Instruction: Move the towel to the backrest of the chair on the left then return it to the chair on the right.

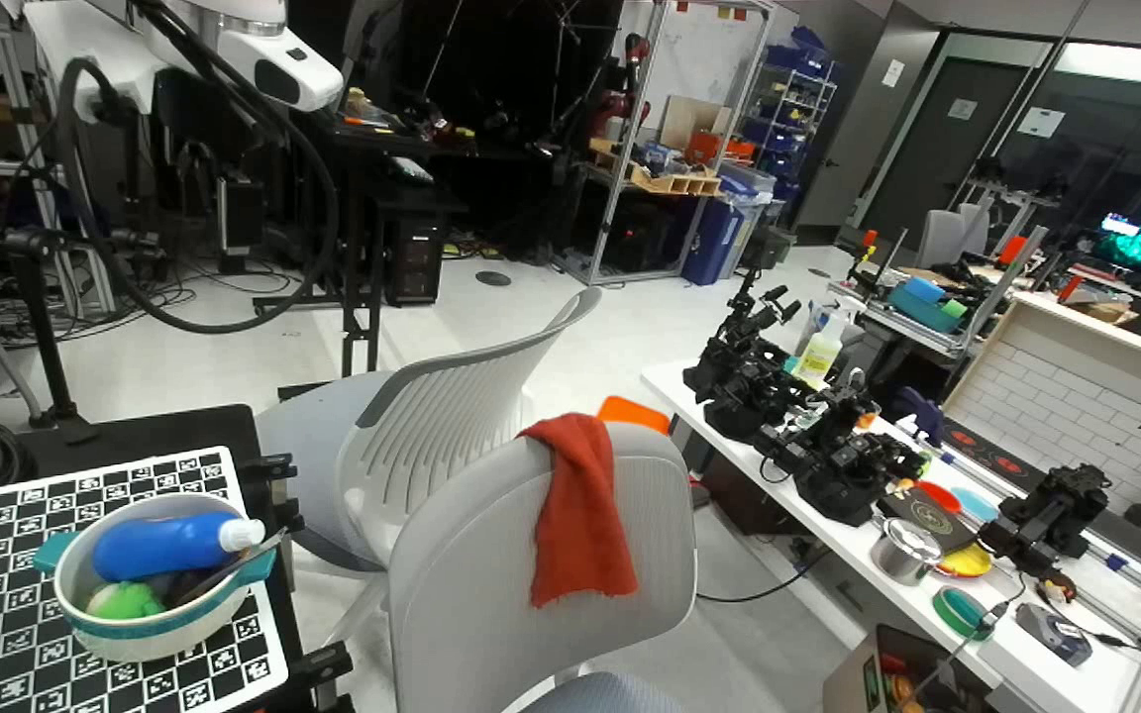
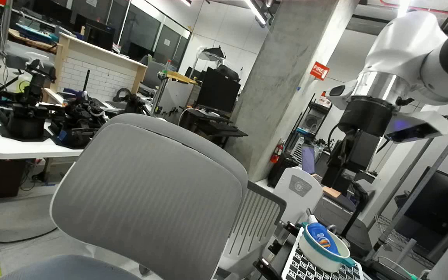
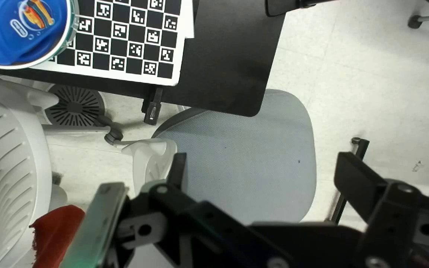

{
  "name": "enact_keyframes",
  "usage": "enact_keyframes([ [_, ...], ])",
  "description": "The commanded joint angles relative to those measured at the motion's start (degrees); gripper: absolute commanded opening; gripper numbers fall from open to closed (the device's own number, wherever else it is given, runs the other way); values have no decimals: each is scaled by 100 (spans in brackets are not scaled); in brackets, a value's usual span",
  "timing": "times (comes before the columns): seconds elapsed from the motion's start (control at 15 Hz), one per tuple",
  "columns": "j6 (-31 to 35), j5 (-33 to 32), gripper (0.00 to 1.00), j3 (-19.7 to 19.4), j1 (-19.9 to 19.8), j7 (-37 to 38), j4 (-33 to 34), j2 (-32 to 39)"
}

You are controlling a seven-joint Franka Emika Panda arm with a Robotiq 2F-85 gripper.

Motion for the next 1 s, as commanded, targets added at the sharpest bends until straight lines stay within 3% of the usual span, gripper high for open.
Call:
enact_keyframes([
  [0.0,-23,37,100,64,-67,-30,10,-3],
  [0.27,36,-41,100,73,-128,-20,158,241],
  [0.47,370,-280,100,-15,-436,-27,452,667],
  [0.93,2067,-1177,100,-20,-1244,336,1291,2005],
])
